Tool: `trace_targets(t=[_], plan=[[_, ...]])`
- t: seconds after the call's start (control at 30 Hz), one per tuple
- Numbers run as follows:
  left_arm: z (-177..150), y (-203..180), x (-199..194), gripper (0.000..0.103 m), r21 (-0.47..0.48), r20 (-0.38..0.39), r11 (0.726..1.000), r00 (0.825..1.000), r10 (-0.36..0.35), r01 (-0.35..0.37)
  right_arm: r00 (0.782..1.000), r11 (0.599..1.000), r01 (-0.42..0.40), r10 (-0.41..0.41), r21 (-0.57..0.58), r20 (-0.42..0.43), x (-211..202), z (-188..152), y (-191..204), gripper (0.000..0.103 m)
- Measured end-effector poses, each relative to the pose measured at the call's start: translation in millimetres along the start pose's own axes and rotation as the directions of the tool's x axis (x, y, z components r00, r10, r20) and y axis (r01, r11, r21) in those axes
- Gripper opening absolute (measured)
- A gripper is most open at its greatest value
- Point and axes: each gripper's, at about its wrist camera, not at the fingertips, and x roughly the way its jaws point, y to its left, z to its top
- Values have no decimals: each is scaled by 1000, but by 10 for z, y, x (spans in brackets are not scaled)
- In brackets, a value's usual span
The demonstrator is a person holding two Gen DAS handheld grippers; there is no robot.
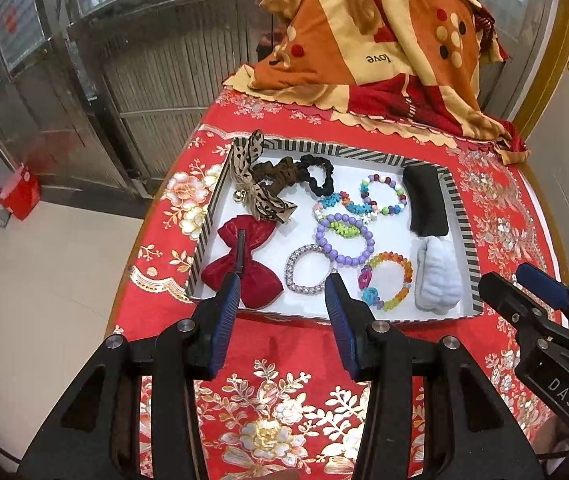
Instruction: Organize jewelry
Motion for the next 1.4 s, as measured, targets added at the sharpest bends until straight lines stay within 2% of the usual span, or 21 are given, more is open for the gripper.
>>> trace_targets(t=[0.63, 1.4], plan=[[-17, 14, -103, 43, 2, 13, 1000, 1000, 7, -7, 1000, 1000, 0, 0, -2, -7, -44, -47, 3, 61], [-3, 8, -2, 43, 3, -2, 1000, 1000, 2, -2, 1000, 1000, 0, 0, -9, -28, 16, -56, -9, 61]])
